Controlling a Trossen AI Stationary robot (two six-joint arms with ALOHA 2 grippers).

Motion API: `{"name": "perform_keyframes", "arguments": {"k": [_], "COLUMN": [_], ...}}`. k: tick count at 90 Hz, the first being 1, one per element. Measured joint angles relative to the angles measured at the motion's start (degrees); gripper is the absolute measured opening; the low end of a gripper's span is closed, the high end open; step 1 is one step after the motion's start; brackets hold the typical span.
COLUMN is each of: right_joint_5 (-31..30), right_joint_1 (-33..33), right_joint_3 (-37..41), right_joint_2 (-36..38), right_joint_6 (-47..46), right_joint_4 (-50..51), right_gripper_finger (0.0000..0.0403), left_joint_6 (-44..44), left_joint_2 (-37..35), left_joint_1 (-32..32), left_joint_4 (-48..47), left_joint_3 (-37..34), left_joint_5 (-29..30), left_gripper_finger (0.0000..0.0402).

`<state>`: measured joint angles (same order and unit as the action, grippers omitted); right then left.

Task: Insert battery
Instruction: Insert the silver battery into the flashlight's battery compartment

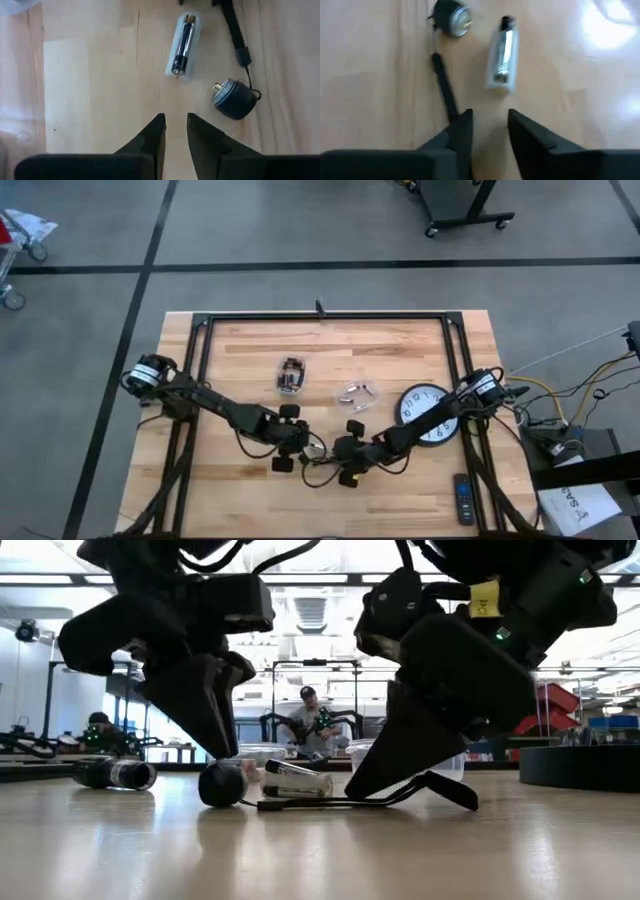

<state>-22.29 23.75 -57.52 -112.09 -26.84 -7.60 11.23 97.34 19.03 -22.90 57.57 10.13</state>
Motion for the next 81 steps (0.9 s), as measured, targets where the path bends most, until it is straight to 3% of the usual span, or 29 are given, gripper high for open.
{"name": "perform_keyframes", "arguments": {"k": [14,31,81], "right_joint_5": [-1.3,-1.9,-4.7], "right_joint_1": [-0.1,-0.1,-0.8], "right_joint_3": [0.0,0.0,0.0], "right_joint_2": [-1.0,-3.5,-4.5], "right_joint_6": [-0.6,-0.6,1.4], "right_joint_4": [-1.7,-7.0,-9.4], "right_gripper_finger": [0.0179,0.0191,0.0132], "left_joint_6": [0.4,0.4,1.0], "left_joint_2": [0.0,0.0,0.0], "left_joint_1": [0.0,0.0,0.0], "left_joint_4": [0.4,0.7,3.2], "left_joint_3": [-0.4,-0.4,-0.6], "left_joint_5": [0.0,0.0,-0.1], "left_gripper_finger": [0.0059,0.0059,0.0059]}}
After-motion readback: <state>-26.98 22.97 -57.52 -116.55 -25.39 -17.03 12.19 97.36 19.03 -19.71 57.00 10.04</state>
